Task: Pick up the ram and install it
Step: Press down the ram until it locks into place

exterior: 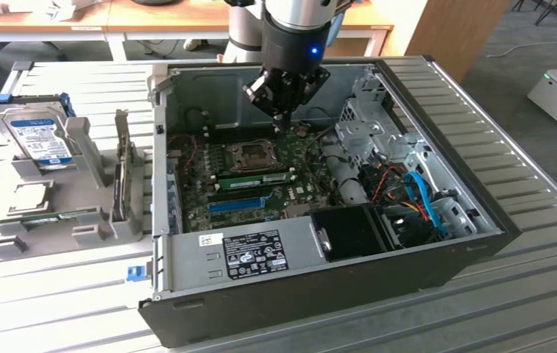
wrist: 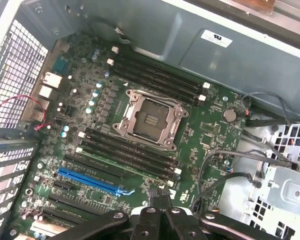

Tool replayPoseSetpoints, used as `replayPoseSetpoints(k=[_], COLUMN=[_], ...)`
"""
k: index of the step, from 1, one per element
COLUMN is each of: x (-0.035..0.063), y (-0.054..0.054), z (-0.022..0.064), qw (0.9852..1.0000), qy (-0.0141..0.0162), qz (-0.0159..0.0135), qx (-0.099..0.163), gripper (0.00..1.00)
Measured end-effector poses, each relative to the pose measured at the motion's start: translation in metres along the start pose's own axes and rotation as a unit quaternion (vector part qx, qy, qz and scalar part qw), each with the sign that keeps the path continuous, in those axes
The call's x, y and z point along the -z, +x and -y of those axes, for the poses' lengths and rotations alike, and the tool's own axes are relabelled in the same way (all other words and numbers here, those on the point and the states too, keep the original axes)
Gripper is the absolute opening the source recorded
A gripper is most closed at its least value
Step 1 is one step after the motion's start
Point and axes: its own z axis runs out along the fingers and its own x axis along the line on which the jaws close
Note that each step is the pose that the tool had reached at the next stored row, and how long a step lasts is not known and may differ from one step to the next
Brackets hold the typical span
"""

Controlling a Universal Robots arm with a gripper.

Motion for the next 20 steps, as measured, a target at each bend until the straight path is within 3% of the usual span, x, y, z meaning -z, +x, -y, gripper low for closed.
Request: replayPoseSetpoints(k=[2,4,8,10,15,20], x=[0.0000,-0.0001,-0.0001,-0.0001,-0.0001,-0.0004], y=[0.0000,-0.0006,-0.0033,-0.0041,-0.0041,-0.0041], z=[0.0000,0.0002,0.0012,0.0015,0.0014,0.0014], qw=[1.0000,1.0000,0.9999,0.9998,0.9998,0.9993], qy=[-0.0002,-0.0013,-0.0054,-0.0065,-0.0065,-0.0051], qz=[-0.0007,-0.0035,-0.0156,-0.0191,-0.0191,-0.0164], qx=[0.000,0.000,-0.002,-0.002,-0.004,-0.033], gripper=[0.11,0.11,0.11,0.11,0.11,0.11])
